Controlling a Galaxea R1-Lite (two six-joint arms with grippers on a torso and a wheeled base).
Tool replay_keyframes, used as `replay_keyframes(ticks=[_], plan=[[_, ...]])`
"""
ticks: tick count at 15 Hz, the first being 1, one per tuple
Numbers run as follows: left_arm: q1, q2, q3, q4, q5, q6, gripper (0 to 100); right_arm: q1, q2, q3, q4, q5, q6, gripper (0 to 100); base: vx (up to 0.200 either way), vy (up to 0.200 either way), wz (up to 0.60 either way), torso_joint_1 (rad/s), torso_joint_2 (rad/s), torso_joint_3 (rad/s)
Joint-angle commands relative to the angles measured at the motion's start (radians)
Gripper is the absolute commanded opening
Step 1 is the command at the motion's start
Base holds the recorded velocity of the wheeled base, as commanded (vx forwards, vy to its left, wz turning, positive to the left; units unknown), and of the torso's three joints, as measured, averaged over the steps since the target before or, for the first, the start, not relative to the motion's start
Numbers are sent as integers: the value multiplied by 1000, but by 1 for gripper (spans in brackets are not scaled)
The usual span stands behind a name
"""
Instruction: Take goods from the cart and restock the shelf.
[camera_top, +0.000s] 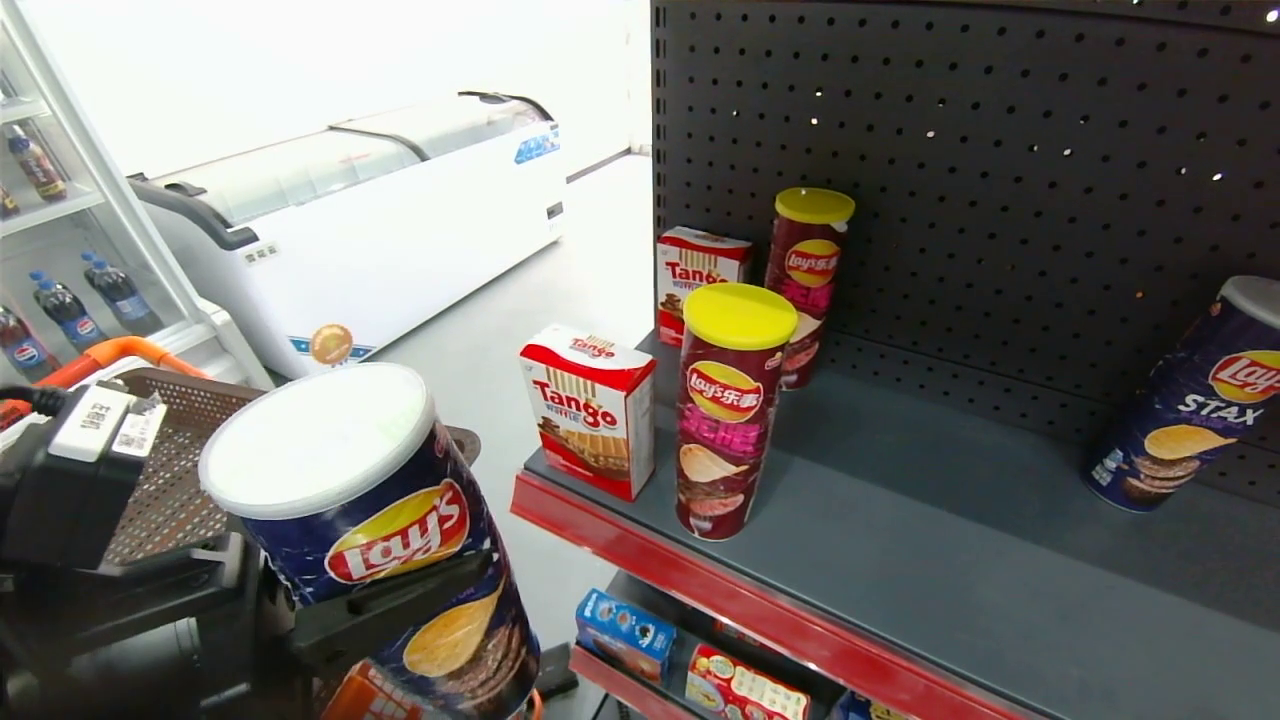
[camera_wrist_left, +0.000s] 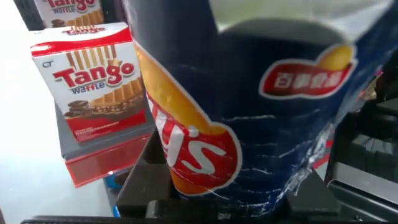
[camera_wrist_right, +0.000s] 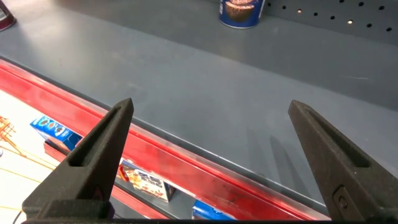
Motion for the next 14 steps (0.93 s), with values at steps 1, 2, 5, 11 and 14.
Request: replay_keyframes(ticks=[1,2,5,11,14], plan=[[-46,11,-3,7,-5,18,0,0,0,0,-1,0,-1,100,0,0,0,0,0,0],[-52,13,-5,7,-7,19,0,0,0,0,-1,0,-4,100,0,0,0,0,0,0],[-72,16,0,-1,-8,31,0,0,0,0,-1,0,-4,100,0,0,0,0,0,0],[-72,11,-10,-3,-65,33,0,0,0,0,-1,0,-4,100,0,0,-300,-2,3,2],[-75,11,-8,-3,-67,33,0,0,0,0,-1,0,-5,100,0,0,-600,7,2,2]])
